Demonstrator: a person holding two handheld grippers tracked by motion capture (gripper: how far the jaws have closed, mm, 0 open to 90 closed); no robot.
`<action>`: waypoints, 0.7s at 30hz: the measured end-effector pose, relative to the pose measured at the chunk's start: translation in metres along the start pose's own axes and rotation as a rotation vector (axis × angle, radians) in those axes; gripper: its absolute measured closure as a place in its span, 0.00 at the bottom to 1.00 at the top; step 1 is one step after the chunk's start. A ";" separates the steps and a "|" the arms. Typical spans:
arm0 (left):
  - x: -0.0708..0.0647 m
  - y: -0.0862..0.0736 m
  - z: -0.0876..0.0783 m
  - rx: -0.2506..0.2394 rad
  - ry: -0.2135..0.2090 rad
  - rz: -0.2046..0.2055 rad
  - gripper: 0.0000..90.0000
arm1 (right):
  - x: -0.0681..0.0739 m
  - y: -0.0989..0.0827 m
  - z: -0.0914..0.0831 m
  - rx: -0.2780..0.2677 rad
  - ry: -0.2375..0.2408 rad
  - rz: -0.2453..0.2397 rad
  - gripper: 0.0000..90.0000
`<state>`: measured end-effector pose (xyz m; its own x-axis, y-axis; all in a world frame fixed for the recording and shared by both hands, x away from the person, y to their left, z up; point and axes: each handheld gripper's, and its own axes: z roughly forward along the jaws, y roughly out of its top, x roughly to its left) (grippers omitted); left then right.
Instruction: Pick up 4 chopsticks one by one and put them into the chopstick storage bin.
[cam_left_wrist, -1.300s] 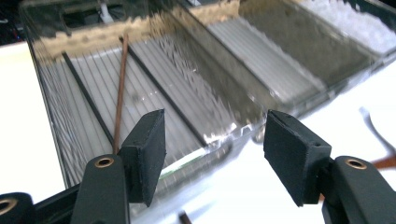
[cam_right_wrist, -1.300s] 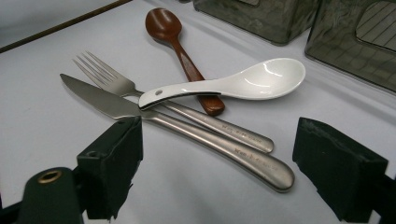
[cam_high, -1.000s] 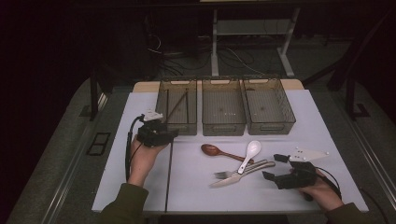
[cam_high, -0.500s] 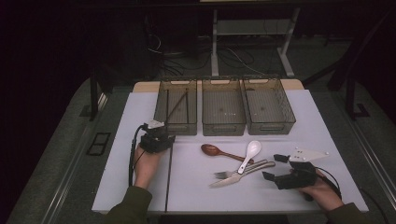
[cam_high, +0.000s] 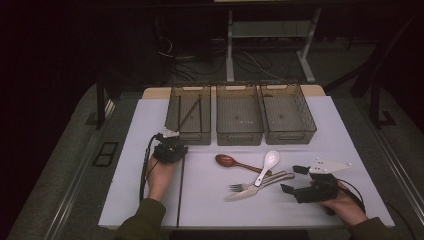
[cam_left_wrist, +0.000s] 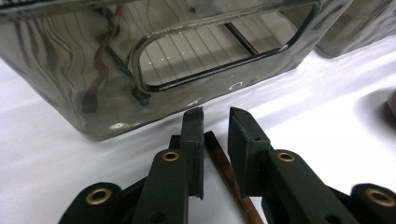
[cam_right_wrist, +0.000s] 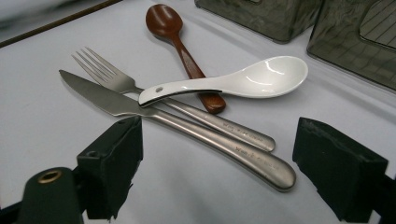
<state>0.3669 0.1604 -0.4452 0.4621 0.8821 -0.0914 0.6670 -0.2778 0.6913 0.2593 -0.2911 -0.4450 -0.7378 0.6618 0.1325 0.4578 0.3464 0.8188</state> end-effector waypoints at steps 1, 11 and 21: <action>0.000 0.000 0.001 0.003 0.002 0.004 0.85 | 0.000 0.000 0.000 0.000 0.000 0.000 0.18; -0.004 0.000 0.002 0.006 -0.006 0.024 0.90 | 0.000 0.000 0.000 0.001 0.001 -0.001 0.18; -0.005 0.001 0.003 0.010 -0.019 0.035 0.92 | 0.000 0.000 0.000 0.002 0.003 -0.001 0.18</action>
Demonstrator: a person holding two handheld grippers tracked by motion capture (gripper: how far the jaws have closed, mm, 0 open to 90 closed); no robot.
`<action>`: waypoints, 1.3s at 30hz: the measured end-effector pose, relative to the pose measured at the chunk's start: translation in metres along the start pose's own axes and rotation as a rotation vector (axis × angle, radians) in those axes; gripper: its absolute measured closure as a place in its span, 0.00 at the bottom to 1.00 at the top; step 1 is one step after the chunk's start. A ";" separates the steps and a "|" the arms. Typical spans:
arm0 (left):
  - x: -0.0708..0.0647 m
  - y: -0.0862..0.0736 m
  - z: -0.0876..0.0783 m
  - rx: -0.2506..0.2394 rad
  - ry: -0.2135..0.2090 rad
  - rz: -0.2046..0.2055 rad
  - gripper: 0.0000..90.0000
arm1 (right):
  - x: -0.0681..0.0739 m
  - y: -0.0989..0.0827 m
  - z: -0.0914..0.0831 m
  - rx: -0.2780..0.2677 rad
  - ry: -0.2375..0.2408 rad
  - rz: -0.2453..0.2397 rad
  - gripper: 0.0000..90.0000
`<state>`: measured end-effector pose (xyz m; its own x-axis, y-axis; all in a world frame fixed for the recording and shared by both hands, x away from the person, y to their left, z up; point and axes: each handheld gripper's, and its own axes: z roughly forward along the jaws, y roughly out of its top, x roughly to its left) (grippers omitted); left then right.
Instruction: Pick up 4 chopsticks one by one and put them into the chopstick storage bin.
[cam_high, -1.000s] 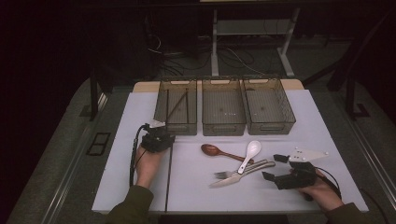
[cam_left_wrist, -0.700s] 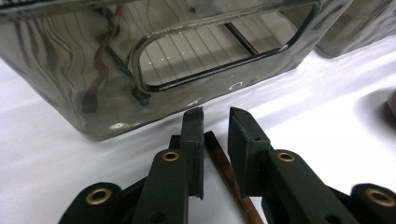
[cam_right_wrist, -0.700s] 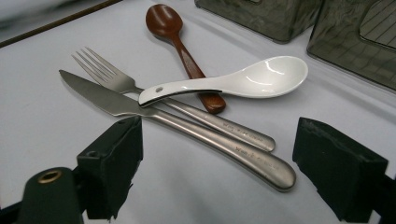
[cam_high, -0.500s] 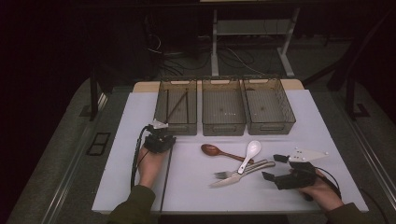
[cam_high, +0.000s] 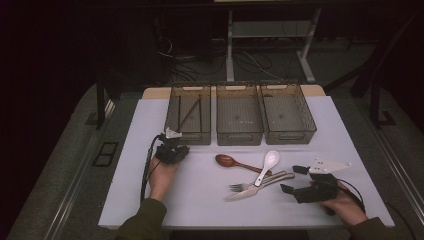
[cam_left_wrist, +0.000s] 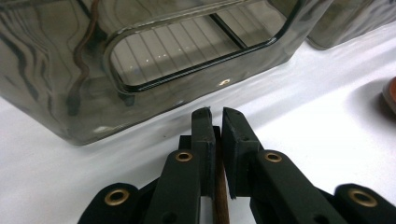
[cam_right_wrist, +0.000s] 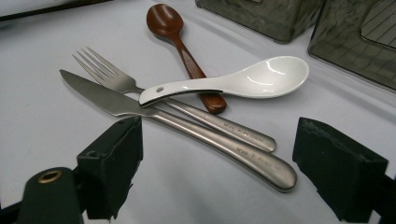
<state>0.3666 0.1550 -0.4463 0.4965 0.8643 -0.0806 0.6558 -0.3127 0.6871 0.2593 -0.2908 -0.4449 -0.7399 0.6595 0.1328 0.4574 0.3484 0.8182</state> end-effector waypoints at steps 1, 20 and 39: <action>0.000 0.000 0.000 0.002 -0.001 0.004 0.92 | 0.000 0.000 0.000 0.000 0.000 0.000 0.18; -0.001 -0.006 -0.037 -0.047 -0.052 0.003 0.71 | 0.000 0.000 -0.001 -0.004 -0.002 0.000 0.18; 0.007 -0.078 -0.096 -0.065 -0.084 -0.054 0.76 | 0.000 0.000 0.000 -0.001 -0.005 -0.002 0.18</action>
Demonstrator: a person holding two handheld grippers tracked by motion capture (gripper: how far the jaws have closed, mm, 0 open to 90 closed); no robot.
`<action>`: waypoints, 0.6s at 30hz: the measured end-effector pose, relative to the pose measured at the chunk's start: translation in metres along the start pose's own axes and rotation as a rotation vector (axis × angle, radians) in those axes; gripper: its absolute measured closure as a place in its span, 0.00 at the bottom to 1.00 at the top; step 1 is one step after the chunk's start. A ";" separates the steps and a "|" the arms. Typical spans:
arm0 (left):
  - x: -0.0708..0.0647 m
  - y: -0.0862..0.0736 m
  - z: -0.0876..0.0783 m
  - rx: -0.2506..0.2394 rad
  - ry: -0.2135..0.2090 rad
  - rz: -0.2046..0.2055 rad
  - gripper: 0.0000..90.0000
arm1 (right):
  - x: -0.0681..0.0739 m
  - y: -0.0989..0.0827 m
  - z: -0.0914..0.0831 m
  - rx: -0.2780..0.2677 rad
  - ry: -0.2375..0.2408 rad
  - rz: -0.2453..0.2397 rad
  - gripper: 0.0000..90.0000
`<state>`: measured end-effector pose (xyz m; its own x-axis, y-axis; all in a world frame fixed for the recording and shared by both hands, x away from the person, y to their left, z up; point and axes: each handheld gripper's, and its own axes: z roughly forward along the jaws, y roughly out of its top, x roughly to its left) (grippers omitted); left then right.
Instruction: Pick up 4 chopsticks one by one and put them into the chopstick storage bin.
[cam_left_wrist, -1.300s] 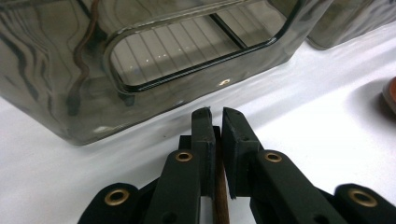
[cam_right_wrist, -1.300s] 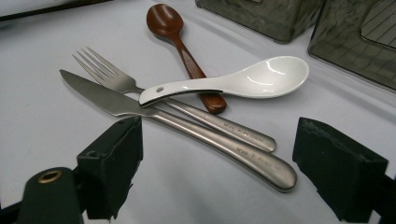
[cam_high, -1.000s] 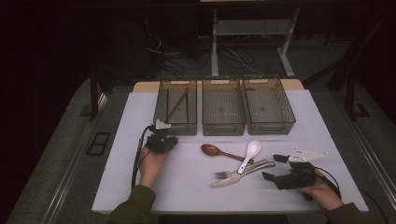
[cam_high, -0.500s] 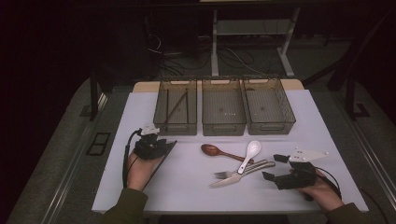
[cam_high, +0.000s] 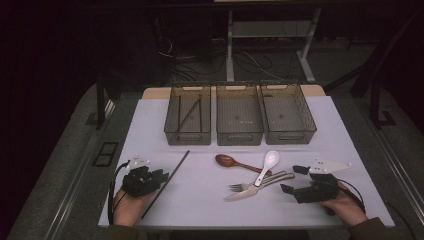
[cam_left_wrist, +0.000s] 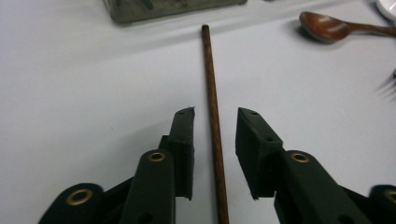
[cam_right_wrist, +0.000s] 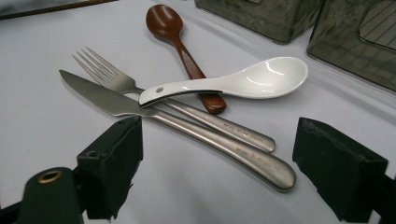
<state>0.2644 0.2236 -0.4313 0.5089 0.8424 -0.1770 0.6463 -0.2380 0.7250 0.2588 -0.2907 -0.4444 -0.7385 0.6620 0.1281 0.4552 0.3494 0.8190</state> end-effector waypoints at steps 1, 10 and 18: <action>0.000 -0.001 0.001 0.001 -0.003 0.002 0.77 | 0.000 0.000 0.000 0.000 0.000 0.001 0.18; -0.003 -0.002 0.012 0.034 -0.015 0.020 0.86 | 0.000 0.000 0.000 0.001 0.000 -0.002 0.18; -0.003 -0.003 0.018 0.067 0.006 0.051 0.91 | 0.000 0.000 0.000 0.000 0.001 -0.003 0.18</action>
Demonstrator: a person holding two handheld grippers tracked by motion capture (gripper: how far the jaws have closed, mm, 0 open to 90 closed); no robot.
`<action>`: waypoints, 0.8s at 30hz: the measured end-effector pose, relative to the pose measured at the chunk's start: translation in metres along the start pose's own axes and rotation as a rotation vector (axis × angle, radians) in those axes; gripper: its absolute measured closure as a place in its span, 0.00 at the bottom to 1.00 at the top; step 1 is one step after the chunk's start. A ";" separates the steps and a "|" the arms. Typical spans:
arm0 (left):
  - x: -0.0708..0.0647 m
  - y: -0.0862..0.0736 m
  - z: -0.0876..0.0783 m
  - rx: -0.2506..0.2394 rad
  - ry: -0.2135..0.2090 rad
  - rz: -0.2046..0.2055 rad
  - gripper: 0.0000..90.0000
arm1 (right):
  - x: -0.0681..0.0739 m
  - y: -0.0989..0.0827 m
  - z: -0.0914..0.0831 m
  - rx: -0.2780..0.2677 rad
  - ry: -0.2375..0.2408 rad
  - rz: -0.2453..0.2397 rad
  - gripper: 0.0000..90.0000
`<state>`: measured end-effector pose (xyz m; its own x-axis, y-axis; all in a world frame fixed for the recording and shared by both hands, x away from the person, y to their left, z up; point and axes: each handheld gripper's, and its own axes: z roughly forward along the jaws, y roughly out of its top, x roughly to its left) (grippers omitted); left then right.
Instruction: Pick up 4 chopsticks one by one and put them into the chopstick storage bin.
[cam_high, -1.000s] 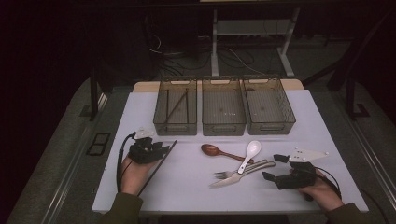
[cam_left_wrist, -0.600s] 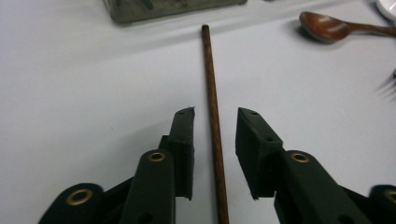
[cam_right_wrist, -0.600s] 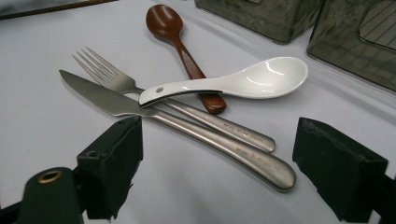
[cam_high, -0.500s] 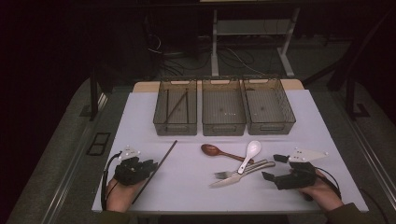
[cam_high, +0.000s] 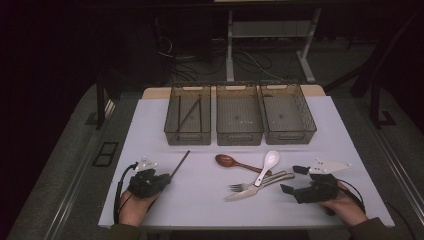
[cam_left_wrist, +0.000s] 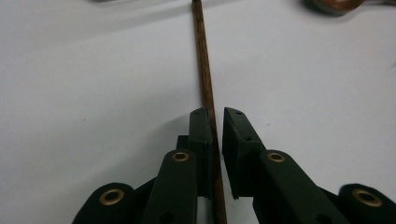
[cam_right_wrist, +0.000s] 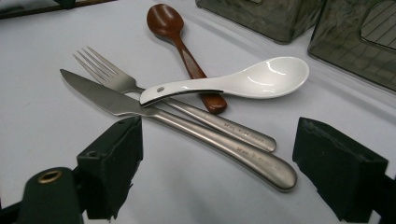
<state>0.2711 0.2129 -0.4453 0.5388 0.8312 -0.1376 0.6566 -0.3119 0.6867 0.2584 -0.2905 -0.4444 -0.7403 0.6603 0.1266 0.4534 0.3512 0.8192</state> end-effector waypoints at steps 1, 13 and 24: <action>0.000 0.000 0.000 0.001 0.001 0.001 0.91 | 0.000 0.000 0.000 0.000 0.000 0.000 0.18; -0.005 0.003 0.000 0.019 0.034 0.019 0.93 | 0.000 0.000 0.000 0.001 0.000 -0.001 0.18; -0.006 0.009 -0.008 -0.001 0.000 0.020 0.93 | 0.000 0.000 0.000 0.001 0.000 -0.002 0.18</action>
<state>0.2692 0.2089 -0.4327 0.5521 0.8245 -0.1239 0.6448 -0.3280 0.6904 0.2586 -0.2906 -0.4447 -0.7411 0.6595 0.1254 0.4529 0.3533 0.8186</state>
